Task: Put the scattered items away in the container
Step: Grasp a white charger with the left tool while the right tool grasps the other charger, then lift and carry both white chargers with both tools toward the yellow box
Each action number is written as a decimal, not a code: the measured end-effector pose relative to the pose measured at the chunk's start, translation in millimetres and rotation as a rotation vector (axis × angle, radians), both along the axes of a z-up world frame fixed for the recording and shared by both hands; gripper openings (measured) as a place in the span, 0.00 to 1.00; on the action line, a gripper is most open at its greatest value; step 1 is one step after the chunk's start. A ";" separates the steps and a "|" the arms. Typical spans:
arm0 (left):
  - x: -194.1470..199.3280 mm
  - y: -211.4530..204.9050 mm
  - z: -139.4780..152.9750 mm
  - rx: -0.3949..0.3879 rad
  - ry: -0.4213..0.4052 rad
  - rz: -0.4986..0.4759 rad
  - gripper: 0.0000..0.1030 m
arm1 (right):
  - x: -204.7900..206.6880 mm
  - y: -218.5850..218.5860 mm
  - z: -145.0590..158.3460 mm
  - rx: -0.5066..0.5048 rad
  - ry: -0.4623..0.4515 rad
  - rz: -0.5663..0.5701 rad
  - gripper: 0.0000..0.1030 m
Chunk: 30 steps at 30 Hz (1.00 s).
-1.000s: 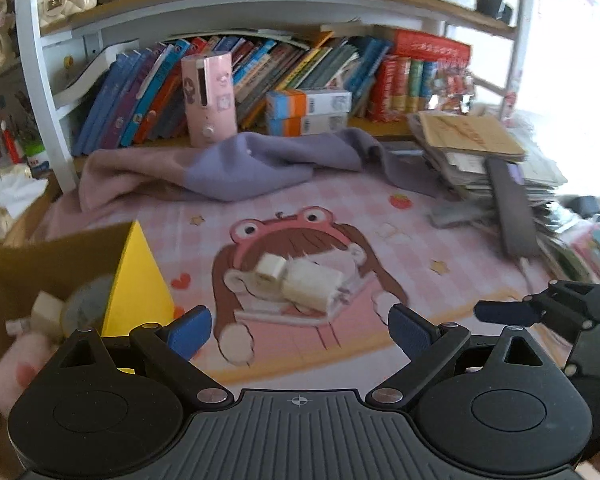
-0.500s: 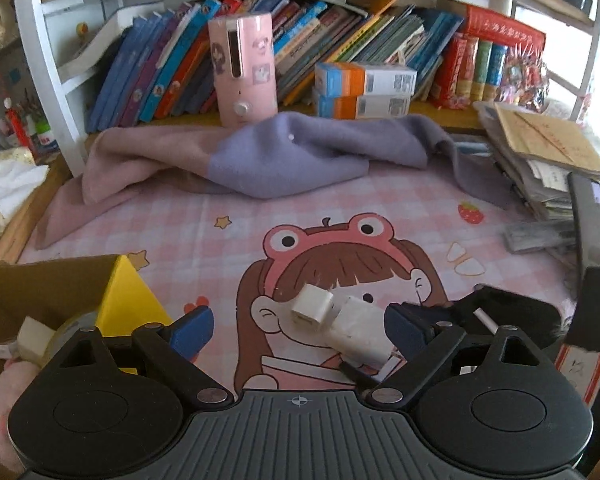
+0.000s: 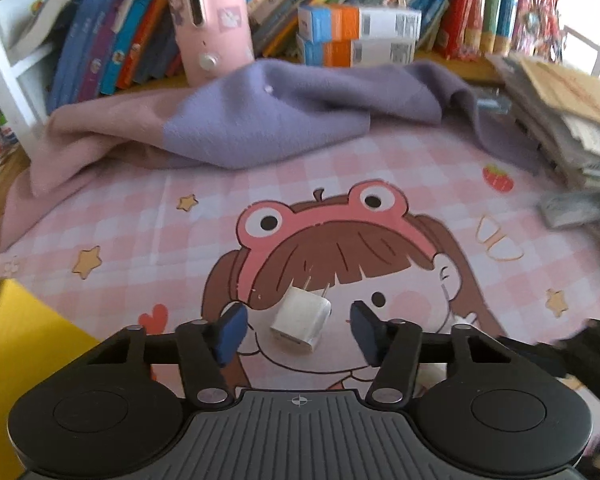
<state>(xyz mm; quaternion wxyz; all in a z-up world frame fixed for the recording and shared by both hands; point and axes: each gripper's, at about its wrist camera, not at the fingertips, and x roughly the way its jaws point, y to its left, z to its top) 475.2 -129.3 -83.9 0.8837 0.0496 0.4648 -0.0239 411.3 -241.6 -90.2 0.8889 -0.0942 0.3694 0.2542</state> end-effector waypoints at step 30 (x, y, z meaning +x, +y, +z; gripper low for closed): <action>-71.2 5.3 51.3 -0.126 -0.136 -0.078 0.24 | -30.3 -7.5 27.2 0.044 -0.017 -0.014 0.40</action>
